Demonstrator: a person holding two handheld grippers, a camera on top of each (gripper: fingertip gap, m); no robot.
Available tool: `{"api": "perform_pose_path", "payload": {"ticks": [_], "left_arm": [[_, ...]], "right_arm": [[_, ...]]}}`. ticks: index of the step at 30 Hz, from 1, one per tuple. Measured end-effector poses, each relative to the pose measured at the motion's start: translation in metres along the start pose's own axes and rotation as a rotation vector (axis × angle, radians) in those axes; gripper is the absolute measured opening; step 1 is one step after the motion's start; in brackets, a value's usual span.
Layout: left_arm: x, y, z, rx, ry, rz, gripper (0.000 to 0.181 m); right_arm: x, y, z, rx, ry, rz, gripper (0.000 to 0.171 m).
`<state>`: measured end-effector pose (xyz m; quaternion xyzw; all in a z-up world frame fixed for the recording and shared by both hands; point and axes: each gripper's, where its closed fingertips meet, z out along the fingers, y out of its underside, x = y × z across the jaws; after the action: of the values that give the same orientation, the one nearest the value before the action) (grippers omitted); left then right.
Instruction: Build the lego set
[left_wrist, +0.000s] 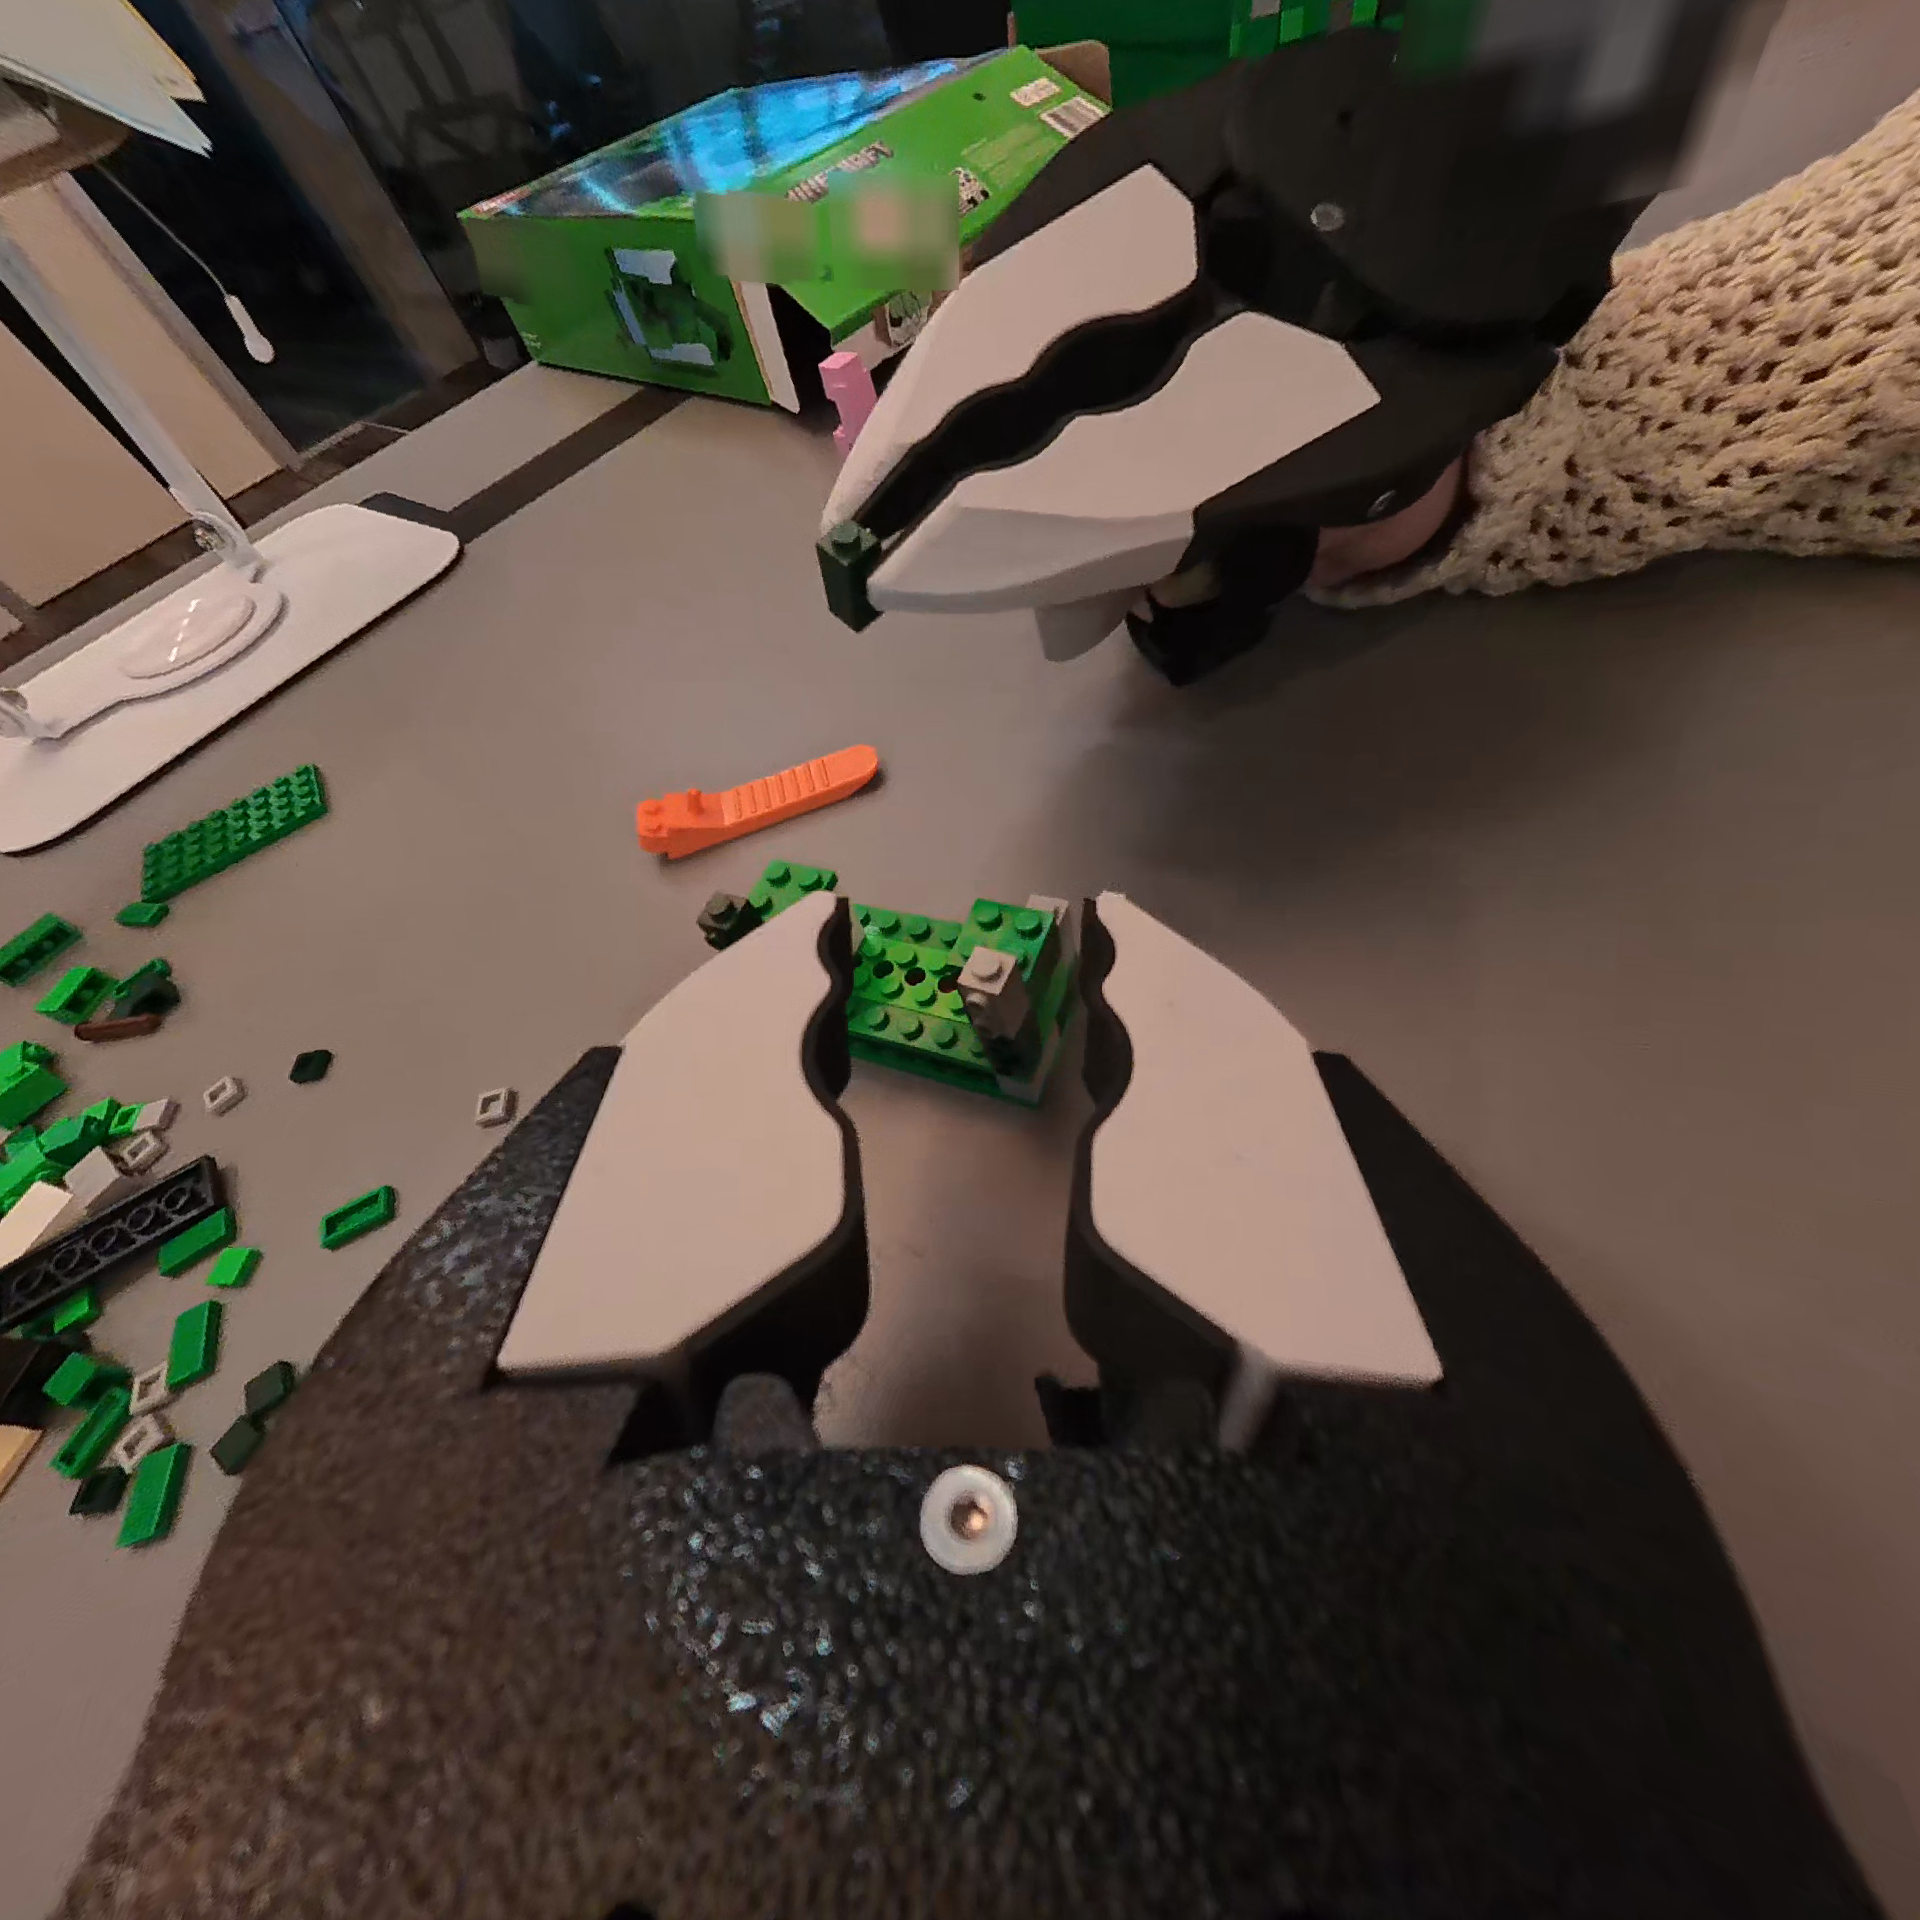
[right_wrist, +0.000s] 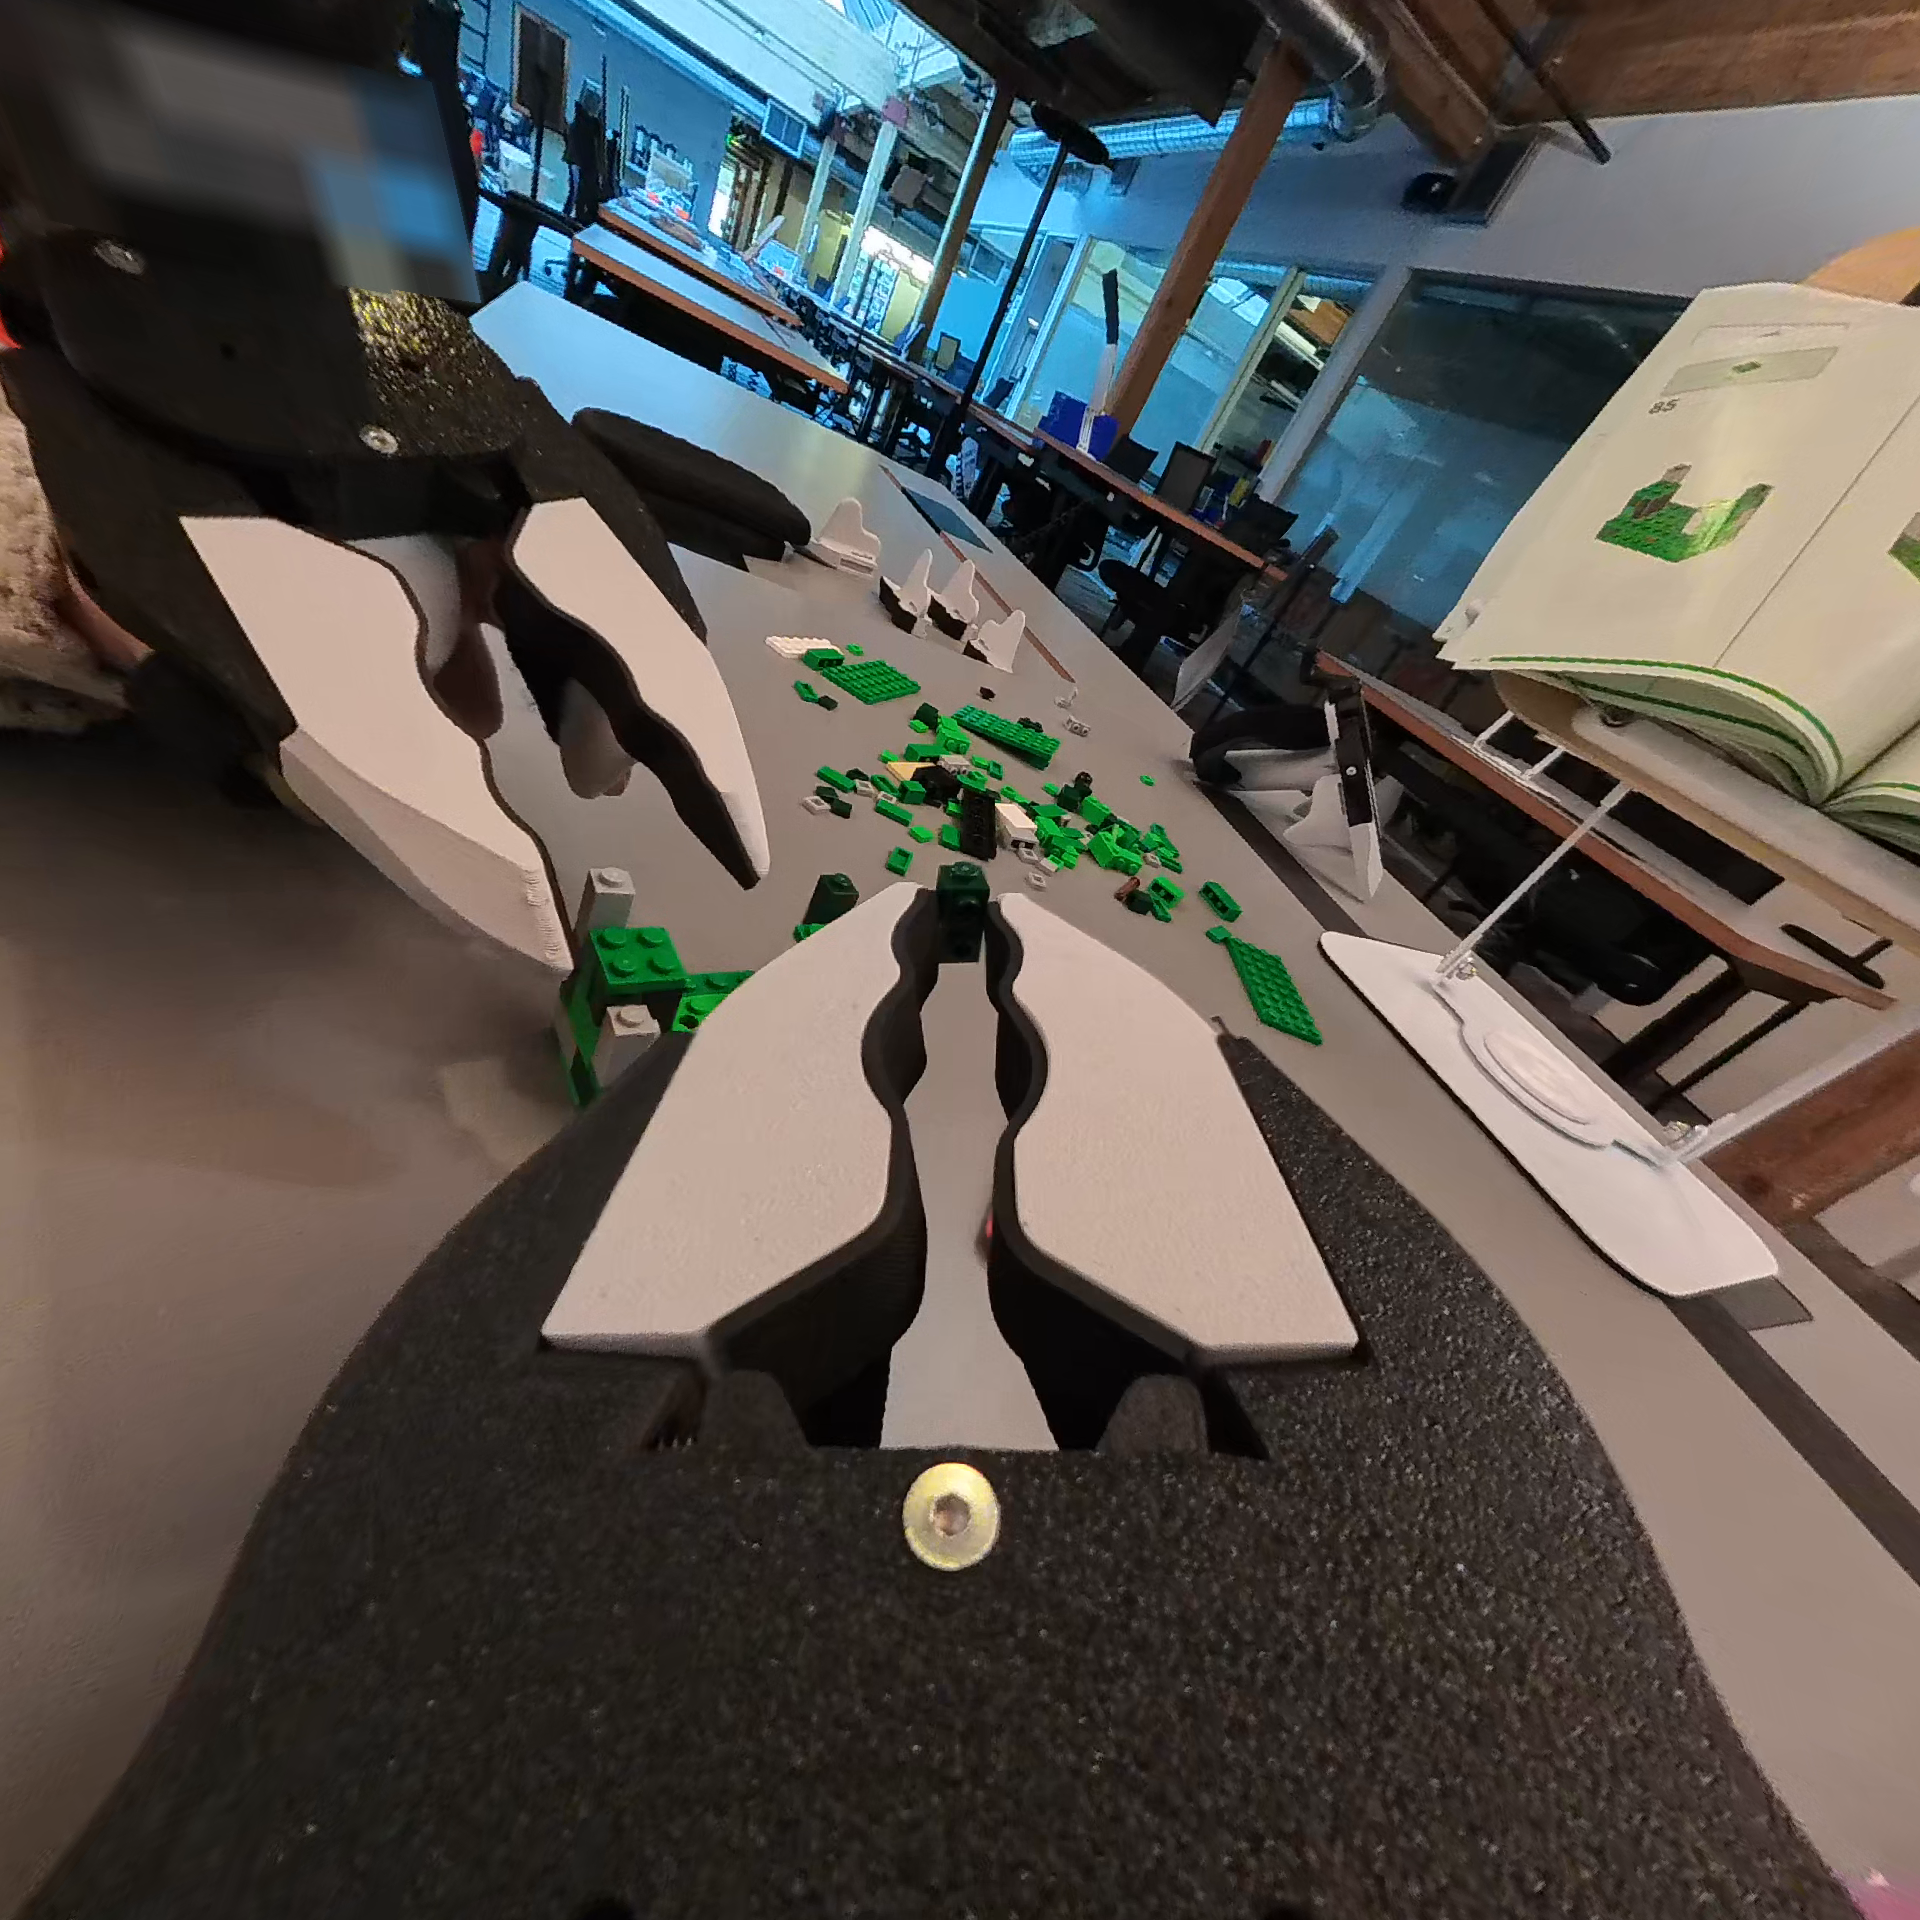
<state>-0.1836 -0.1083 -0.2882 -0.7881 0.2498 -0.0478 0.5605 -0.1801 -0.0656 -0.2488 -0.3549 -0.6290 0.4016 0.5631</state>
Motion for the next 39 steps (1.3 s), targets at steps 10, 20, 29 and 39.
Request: {"api": "perform_pose_path", "payload": {"ticks": [10, 20, 29, 39], "left_arm": [[-0.001, 0.008, -0.006, -0.076, -0.101, -0.173, 0.052], [0.01, 0.017, 0.001, -0.159, -0.099, -0.012, 0.046], [0.012, 0.012, 0.007, -0.122, 0.136, 0.262, 0.031], [0.013, 0.017, 0.013, -0.111, 0.295, 0.14, 0.019]], "right_arm": [[0.012, -0.004, -0.004, 0.046, -0.02, 0.161, 0.008], [-0.009, -0.011, -0.01, 0.091, -0.24, 0.202, 0.008], [-0.025, -0.02, -0.019, 0.133, -0.44, 0.291, 0.007], [-0.03, -0.017, -0.018, 0.102, -0.492, 0.297, 0.007]]}}
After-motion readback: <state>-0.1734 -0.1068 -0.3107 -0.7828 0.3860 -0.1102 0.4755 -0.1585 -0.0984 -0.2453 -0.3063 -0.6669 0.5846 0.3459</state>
